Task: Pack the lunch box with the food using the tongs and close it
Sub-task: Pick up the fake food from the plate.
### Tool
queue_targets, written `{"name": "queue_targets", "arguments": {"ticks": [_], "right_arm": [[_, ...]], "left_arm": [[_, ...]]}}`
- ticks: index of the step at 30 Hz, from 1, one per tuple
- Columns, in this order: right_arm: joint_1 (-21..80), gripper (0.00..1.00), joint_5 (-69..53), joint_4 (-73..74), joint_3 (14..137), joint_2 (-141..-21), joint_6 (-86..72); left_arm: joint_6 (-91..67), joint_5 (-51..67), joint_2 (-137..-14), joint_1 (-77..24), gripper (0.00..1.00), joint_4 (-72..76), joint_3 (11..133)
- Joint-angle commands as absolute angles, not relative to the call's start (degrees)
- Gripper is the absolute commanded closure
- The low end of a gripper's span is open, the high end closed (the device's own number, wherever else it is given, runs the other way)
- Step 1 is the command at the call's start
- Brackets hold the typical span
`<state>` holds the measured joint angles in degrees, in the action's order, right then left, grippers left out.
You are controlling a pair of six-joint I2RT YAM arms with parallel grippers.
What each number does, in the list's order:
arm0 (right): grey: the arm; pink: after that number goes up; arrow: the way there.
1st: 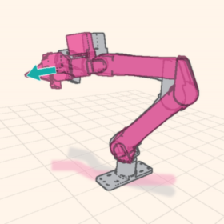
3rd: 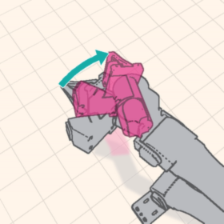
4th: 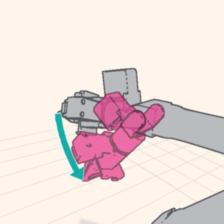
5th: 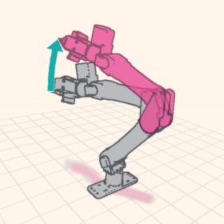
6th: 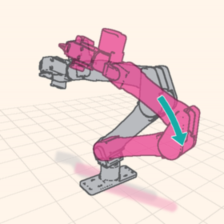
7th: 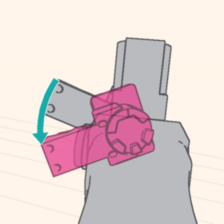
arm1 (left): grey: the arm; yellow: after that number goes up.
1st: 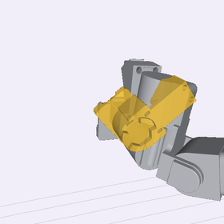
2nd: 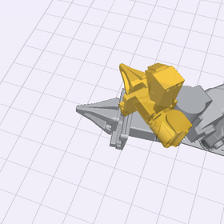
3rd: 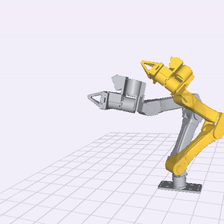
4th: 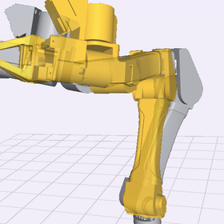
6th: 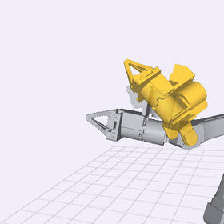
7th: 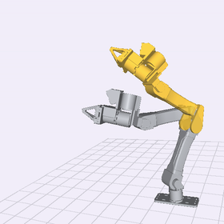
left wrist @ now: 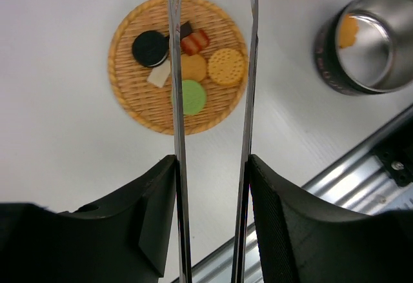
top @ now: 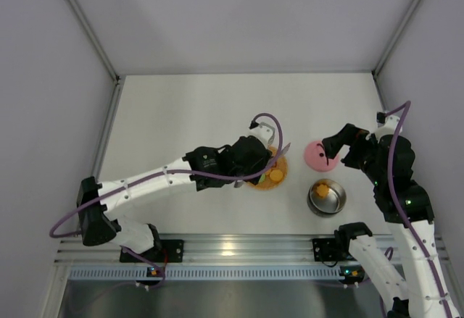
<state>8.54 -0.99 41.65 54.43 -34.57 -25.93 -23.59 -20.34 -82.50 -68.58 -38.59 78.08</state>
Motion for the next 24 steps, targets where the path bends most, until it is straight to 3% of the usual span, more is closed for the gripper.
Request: {"name": "queue_targets", "arguments": {"ticks": [1,24], "right_arm": [[7.6,0.01,-0.4,41.6,55.1,-34.0,-25.7],[7.6,0.00,-0.4,41.3,53.9,-34.0,-25.3]], "left_arm": [[-26.5,-20.4,-82.0,-66.0,0.48,-39.6,75.2],[-28.4,-16.4,-88.5,-64.3,0.51,-38.9,74.0]]}}
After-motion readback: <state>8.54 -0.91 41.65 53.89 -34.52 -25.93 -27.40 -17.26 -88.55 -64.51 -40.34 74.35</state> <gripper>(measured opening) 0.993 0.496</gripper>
